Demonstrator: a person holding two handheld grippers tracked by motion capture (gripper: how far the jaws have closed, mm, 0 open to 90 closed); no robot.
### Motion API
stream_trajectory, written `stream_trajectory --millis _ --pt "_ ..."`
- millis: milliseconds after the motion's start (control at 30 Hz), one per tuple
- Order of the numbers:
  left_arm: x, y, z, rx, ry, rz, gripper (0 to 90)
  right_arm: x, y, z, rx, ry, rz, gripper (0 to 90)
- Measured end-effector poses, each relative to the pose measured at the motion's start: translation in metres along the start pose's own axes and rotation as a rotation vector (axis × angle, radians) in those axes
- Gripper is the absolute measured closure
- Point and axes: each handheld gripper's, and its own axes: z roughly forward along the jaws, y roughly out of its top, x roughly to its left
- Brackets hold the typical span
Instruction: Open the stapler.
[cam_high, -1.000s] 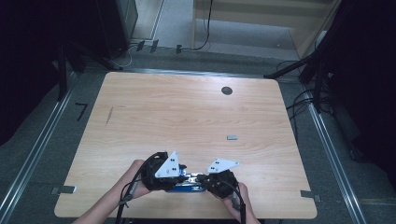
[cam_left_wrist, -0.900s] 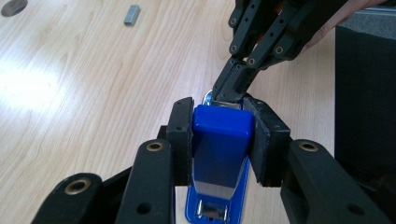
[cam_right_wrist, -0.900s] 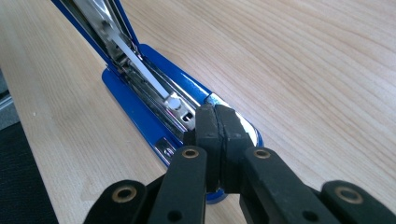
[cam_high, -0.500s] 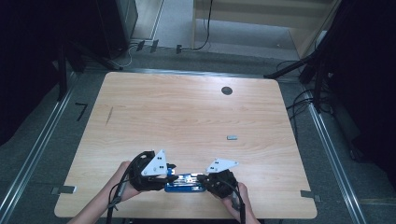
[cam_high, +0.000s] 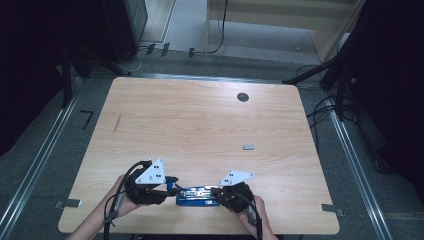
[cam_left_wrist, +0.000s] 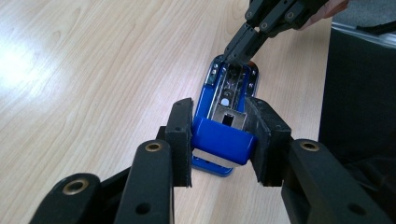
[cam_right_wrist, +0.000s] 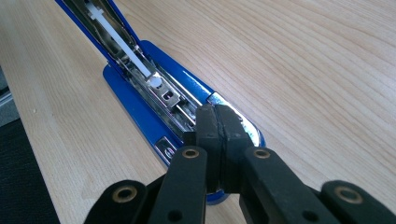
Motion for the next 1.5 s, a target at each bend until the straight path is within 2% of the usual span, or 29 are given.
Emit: stream_trajectory --millis 267,367,1067,1133,1167,1200,1233,1300,1333,1367,1400,1500 --pt "0.004 -0.009 -0.003 0.000 -0.020 -0.034 65.8 0.001 0.000 0.000 0.003 0.000 0.000 90.0" --pt "0.004 -0.011 -0.004 0.006 -0.021 -0.032 65.8 0.000 0.000 0.000 0.004 -0.002 -0.003 90.0" --pt "0.013 -0.025 -0.005 0.020 -0.060 -0.095 65.8 0.001 -0.001 -0.001 0.009 -0.002 -0.001 90.0" --pt "0.014 -0.027 -0.005 0.029 -0.058 -0.102 68.0 0.002 -0.001 -0.001 0.010 0.000 -0.003 90.0" --pt "0.014 -0.029 -0.004 0.049 -0.052 -0.088 68.0 0.002 -0.001 -0.001 0.010 0.000 -0.003 90.0" --pt "0.015 -0.032 -0.004 0.062 -0.051 -0.094 68.5 0.002 -0.001 -0.001 0.010 0.002 -0.003 90.0" --pt "0.015 -0.033 -0.002 0.093 -0.035 -0.076 68.5 0.002 -0.001 -0.001 0.011 0.001 -0.003 90.0" --pt "0.010 -0.044 0.011 0.213 0.043 -0.008 71.9 0.001 -0.001 -0.001 0.008 -0.002 -0.004 90.0" --pt "0.010 -0.051 0.016 0.194 0.032 -0.029 77.7 0.001 -0.001 0.000 0.006 -0.010 -0.003 89.7" --pt "0.013 -0.052 0.015 0.168 0.020 -0.054 76.9 0.001 -0.001 0.001 0.005 -0.006 -0.004 89.7" --pt "0.014 -0.050 0.011 0.160 0.015 -0.056 77.0 0.001 0.000 0.000 0.011 -0.006 -0.011 89.2" --pt "0.010 -0.049 0.014 0.182 0.040 -0.016 77.6 0.002 0.000 0.001 0.017 -0.008 -0.006 89.3"
